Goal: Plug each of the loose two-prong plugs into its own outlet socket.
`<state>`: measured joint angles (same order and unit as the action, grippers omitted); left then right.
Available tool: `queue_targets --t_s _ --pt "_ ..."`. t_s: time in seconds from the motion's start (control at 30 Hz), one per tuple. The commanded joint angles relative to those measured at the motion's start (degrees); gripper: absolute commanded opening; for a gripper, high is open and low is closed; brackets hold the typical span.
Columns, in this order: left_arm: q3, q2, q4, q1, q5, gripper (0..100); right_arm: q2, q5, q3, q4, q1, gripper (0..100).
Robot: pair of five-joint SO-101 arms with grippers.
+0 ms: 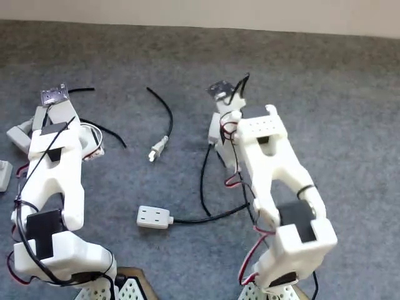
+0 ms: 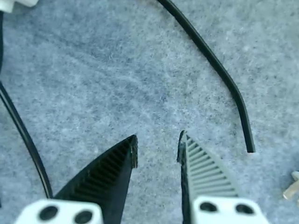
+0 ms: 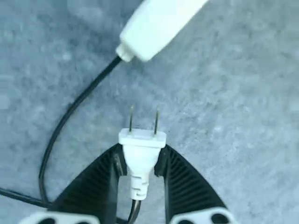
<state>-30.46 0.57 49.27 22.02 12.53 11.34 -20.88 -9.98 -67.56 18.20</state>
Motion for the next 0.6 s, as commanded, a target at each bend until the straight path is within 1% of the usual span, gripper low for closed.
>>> queue_targets --t_s 0.0,0.1,0.13,0.27,0.33,0.57 --pt "0.13 -0.4 -0.62 -0.57 0.44 16 0.66 -1.93 4.0 1.89 0.48 0.6" --pt "0.13 -0.31 -0.44 -0.57 0.44 16 1.19 -0.35 3.91 2.33 0.48 1.5" --pt "0.13 -0.31 -0.44 -0.57 0.44 16 1.19 -0.35 3.91 1.98 0.22 3.4" --pt "0.13 -0.31 -0.44 -0.57 0.44 16 1.45 -0.44 3.65 -0.92 -0.75 19.4" --pt "0.13 -0.31 -0.44 -0.57 0.44 16 1.1 -0.35 1.54 -1.1 -1.27 24.8" --pt "0.13 -0.31 -0.44 -0.57 0.44 16 1.1 -0.09 -7.87 7.16 -2.95 25.2"
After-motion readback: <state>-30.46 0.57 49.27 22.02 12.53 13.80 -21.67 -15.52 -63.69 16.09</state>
